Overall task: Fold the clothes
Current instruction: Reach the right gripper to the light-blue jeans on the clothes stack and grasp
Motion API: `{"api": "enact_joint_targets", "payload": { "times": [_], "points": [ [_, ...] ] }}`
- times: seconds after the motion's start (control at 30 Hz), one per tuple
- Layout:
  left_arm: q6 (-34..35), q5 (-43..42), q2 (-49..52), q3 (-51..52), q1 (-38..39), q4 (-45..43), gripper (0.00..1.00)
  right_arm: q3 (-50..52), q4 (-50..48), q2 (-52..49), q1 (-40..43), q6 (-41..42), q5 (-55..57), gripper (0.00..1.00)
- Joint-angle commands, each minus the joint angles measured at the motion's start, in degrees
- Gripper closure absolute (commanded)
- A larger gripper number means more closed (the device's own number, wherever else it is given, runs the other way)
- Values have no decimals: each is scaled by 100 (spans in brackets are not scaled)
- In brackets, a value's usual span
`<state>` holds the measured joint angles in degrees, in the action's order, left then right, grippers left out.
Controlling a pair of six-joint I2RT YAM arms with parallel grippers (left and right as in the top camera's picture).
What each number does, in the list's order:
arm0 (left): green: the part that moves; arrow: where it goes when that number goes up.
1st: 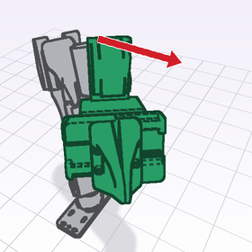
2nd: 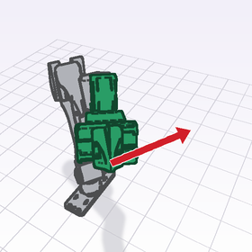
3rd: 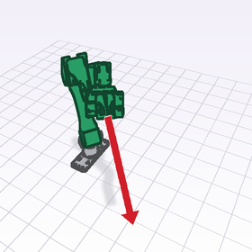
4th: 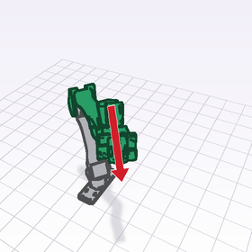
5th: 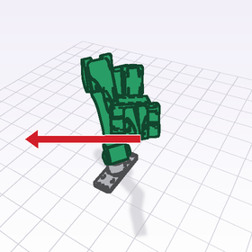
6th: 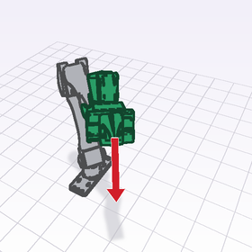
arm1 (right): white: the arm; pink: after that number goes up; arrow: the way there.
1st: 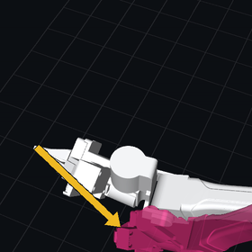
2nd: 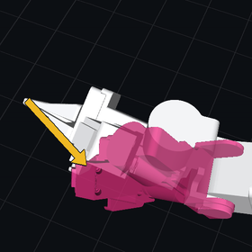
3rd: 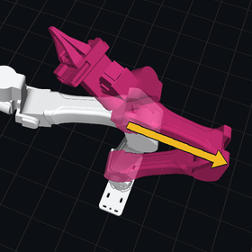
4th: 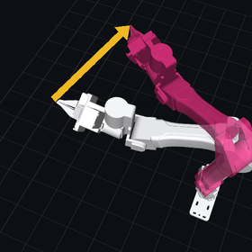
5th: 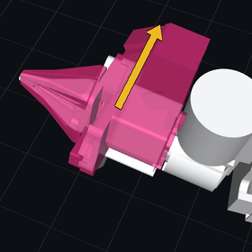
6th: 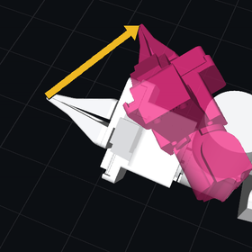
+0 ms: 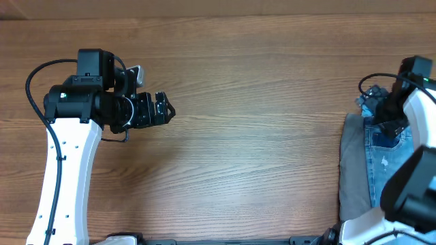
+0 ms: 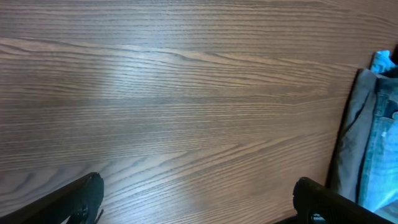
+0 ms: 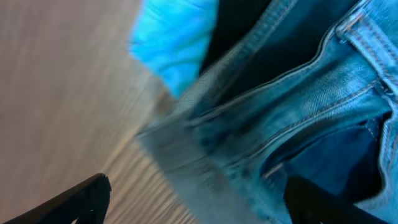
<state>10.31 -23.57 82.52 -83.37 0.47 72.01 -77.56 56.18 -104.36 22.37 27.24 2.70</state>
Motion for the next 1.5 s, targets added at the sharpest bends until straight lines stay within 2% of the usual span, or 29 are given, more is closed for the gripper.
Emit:
{"api": "enact_joint_targets", "payload": {
  "times": [0.0, 0.17, 0.27, 0.37, 0.53, 0.6, 0.73, 0.77, 0.83, 0.87, 0.93, 0.97, 1.13, 1.23, 1.3, 1.47],
  "points": [
    [-44, -177, -11, -118, 31, -31, 0, -122, -46, -232, -15, 184, 332, 12],
    [70, -177, -11, -116, 31, -28, 0, 4, -317, -295, -11, 476, 822, 14],
    [142, -177, -11, -118, 33, -28, 0, 118, -426, -315, -11, 505, 824, 20],
    [155, -177, -11, -118, 33, -28, 0, 146, -476, -315, -11, 564, 890, 23],
    [155, -177, -11, -118, 33, -26, 0, 175, -522, -315, -17, 562, 756, 20],
    [155, -177, -11, -116, 33, -26, 0, 278, -601, -315, -17, 562, 754, 11],
    [155, -195, -11, -118, 33, -26, 0, 752, -946, -315, -15, 857, 756, 10],
    [160, -203, -11, -116, 33, -24, 0, 789, -962, -315, -2, 881, 761, 12],
    [175, -201, -11, -116, 33, -22, 0, 769, -938, -313, 46, 881, 778, 28],
    [177, -203, -11, -116, 33, -24, 0, 758, -927, -313, 68, 881, 778, 32],
    [175, -201, -11, -118, 33, -22, 0, 684, -804, -313, 151, 881, 776, 60],
    [175, -201, -11, -118, 33, -24, 0, 540, -656, -302, 256, 881, 754, 69],
    [173, -199, -11, -116, 33, -33, 0, 7, -195, -271, 651, 872, 577, 75],
    [173, -199, -11, -118, 33, -44, 0, -216, -17, -269, 885, 726, 229, 90],
    [173, -199, -11, -118, 33, -72, 0, -468, 127, -264, 1060, 470, -192, 96],
    [173, -199, -11, -118, 33, -85, 0, -1263, 599, -212, 1222, -267, -758, 96]
  ]
}}
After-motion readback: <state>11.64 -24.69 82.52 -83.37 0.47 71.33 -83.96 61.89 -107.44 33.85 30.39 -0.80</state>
